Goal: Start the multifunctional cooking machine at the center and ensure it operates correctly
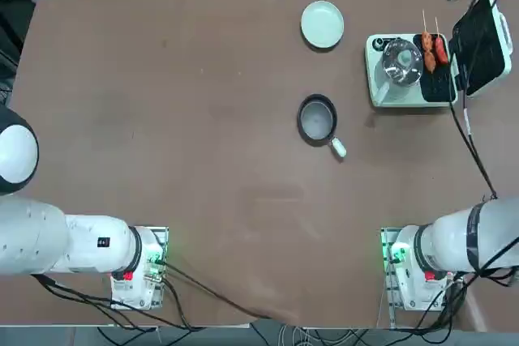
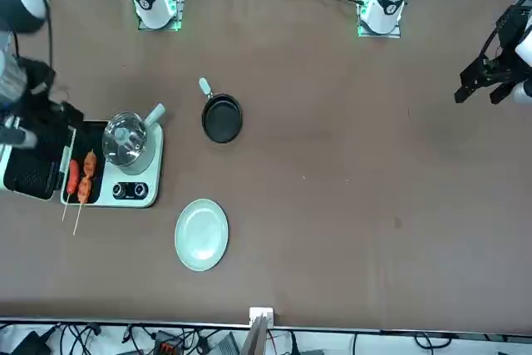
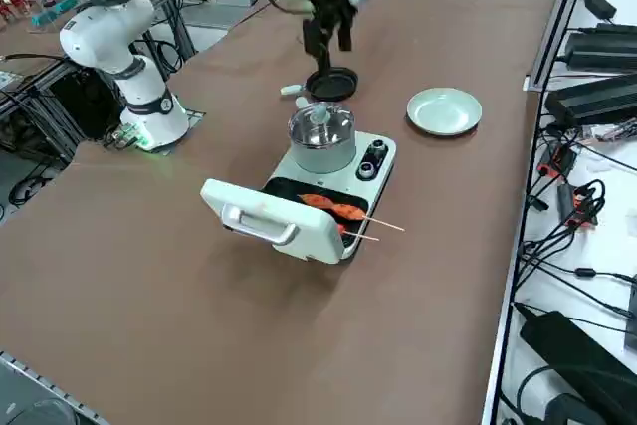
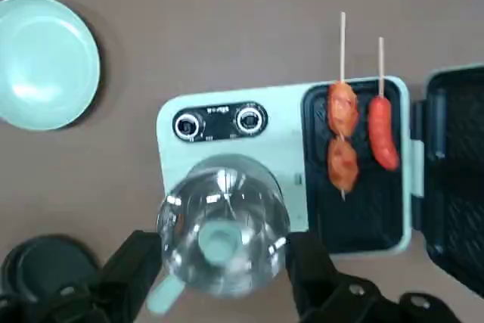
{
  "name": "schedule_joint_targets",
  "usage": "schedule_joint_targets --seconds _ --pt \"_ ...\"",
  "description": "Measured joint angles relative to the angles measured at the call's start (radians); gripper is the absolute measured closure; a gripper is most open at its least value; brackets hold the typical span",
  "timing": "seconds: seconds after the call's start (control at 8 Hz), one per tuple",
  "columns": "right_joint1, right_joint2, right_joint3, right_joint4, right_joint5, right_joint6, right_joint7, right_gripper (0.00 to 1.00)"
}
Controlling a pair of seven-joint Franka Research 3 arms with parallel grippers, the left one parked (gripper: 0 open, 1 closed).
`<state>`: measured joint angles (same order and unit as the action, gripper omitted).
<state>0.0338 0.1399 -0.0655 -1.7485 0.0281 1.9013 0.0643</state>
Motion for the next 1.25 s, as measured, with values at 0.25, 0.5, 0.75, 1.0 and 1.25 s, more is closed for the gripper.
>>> schedule_joint_targets --seconds 0.25,0.5,0.75,1.0,1.25 --pt "0.032 0.096 0.005 -0.007 0.000 0.111 0.000 0.00" --pt "0.086 0.157 0.009 -0.007 -0.004 0.185 0.000 0.00" --pt "0.121 0.196 0.009 -0.008 -0.034 0.225 0.004 0.00" --pt "0.120 0.233 0.006 -0.015 -0.037 0.276 0.004 0.01" --pt "0.113 0.286 0.001 -0.025 -0.038 0.349 0.003 0.04"
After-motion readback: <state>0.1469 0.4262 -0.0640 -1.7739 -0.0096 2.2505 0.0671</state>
